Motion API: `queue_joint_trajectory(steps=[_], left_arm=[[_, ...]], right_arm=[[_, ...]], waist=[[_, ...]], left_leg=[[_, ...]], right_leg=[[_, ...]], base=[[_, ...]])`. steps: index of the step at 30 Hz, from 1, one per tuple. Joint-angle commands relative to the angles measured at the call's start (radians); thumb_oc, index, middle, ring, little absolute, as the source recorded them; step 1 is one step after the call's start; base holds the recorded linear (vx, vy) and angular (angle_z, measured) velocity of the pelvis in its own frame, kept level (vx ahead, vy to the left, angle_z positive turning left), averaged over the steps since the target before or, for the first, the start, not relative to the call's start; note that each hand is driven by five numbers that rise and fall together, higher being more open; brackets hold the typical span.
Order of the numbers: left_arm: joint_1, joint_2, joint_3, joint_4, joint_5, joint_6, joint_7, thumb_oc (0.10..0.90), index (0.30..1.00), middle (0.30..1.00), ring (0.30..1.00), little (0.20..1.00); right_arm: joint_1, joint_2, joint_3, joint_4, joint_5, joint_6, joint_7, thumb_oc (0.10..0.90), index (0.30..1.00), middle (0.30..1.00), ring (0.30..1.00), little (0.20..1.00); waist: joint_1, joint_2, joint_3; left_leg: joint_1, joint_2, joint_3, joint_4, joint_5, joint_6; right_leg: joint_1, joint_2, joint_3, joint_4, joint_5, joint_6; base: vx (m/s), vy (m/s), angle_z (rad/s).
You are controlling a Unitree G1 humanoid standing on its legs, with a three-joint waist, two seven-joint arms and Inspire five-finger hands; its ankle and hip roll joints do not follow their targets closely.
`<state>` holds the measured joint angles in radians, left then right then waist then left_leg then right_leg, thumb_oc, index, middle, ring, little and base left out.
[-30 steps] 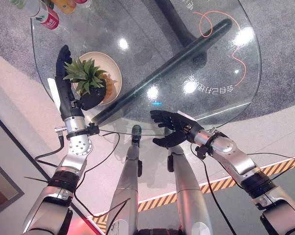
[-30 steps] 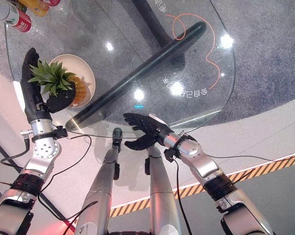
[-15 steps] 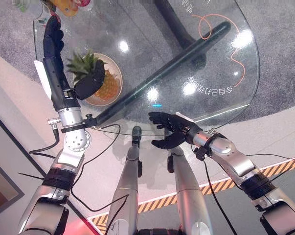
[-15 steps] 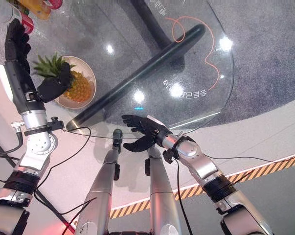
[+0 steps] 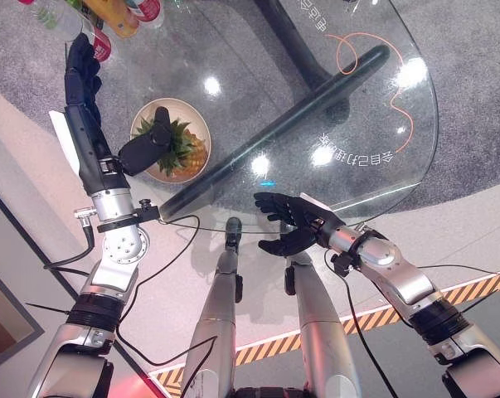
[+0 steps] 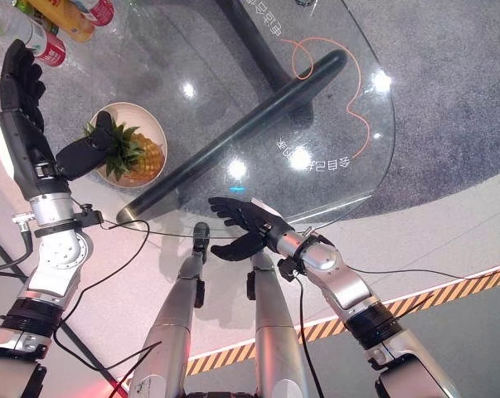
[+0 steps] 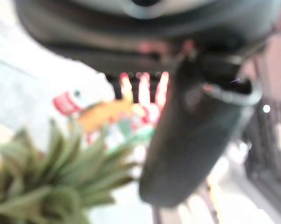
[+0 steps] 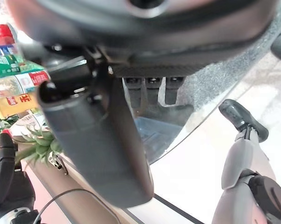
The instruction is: Pick up the fruit to the plate
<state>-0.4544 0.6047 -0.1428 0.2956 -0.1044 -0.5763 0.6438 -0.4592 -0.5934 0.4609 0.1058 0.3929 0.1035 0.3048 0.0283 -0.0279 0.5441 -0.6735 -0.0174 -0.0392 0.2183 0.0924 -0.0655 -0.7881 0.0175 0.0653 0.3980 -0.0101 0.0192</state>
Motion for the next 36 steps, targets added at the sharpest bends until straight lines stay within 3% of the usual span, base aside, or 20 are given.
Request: queue_joint_trajectory(steps=[1, 10, 17, 23, 33, 36], left_arm=[[-0.022, 0.008, 0.062, -0.055, -0.015, -0.091, 0.008, 0.800, 0.900, 0.900, 0.900, 0.900], [0.044, -0.002, 0.091, -0.092, -0.145, -0.096, -0.106, 0.800, 0.900, 0.900, 0.900, 0.900], [0.174, -0.080, 0.116, -0.142, -0.285, -0.119, -0.189, 0.800, 0.900, 0.900, 0.900, 0.900], [0.300, -0.150, 0.113, -0.175, -0.354, -0.020, -0.250, 0.800, 0.900, 0.900, 0.900, 0.900], [0.512, -0.232, 0.112, -0.107, -0.472, 0.138, -0.388, 0.800, 0.900, 0.900, 0.900, 0.900], [0.571, -0.268, 0.094, 0.010, -0.527, 0.195, -0.436, 0.800, 0.900, 0.900, 0.900, 0.900]], right_arm=[[0.043, 0.013, -0.014, -0.140, 0.013, -0.058, 0.057, 0.800, 0.900, 0.900, 0.900, 0.900], [0.075, 0.026, -0.028, -0.131, 0.010, -0.080, 0.076, 0.800, 0.900, 0.900, 0.900, 0.900], [0.146, 0.056, -0.041, -0.086, -0.030, -0.096, 0.094, 0.800, 0.900, 0.900, 0.900, 0.900], [0.263, 0.086, -0.067, -0.036, -0.042, -0.120, 0.114, 0.800, 0.900, 0.900, 0.900, 0.900], [0.438, 0.164, -0.125, 0.083, -0.056, -0.149, 0.130, 0.800, 0.900, 0.900, 0.900, 0.900], [0.484, 0.200, -0.130, 0.156, -0.078, -0.169, 0.097, 0.800, 0.900, 0.900, 0.900, 0.900]], waist=[[-0.031, 0.038, -0.024], [-0.016, 0.036, -0.024], [0.009, 0.028, -0.024], [0.030, 0.018, -0.027], [0.046, -0.002, -0.163], [0.049, -0.008, -0.222]], left_leg=[[0.032, -0.105, -0.014, 0.039, -0.057, 0.065], [0.137, -0.110, -0.029, 0.017, -0.068, 0.070], [0.282, -0.108, -0.049, -0.029, -0.078, 0.067], [0.446, -0.102, -0.065, -0.093, -0.083, 0.057], [0.606, -0.080, -0.068, -0.200, -0.072, 0.049], [0.657, -0.069, -0.062, -0.241, -0.064, 0.046]], right_leg=[[0.092, 0.013, -0.059, -0.115, 0.042, 0.039], [0.199, 0.006, -0.058, -0.140, 0.035, 0.047], [0.356, -0.013, -0.063, -0.190, 0.029, 0.059], [0.544, -0.029, -0.086, -0.266, 0.029, 0.058], [0.732, -0.034, -0.115, -0.381, 0.045, 0.056], [0.781, -0.033, -0.121, -0.410, 0.051, 0.060]], base=[[0.00, 0.000, 0.00], [-0.01, -0.046, 0.01], [-0.02, -0.085, 0.03], [-0.01, -0.096, 0.10], [0.03, -0.079, 0.10], [0.05, -0.053, 0.14]])
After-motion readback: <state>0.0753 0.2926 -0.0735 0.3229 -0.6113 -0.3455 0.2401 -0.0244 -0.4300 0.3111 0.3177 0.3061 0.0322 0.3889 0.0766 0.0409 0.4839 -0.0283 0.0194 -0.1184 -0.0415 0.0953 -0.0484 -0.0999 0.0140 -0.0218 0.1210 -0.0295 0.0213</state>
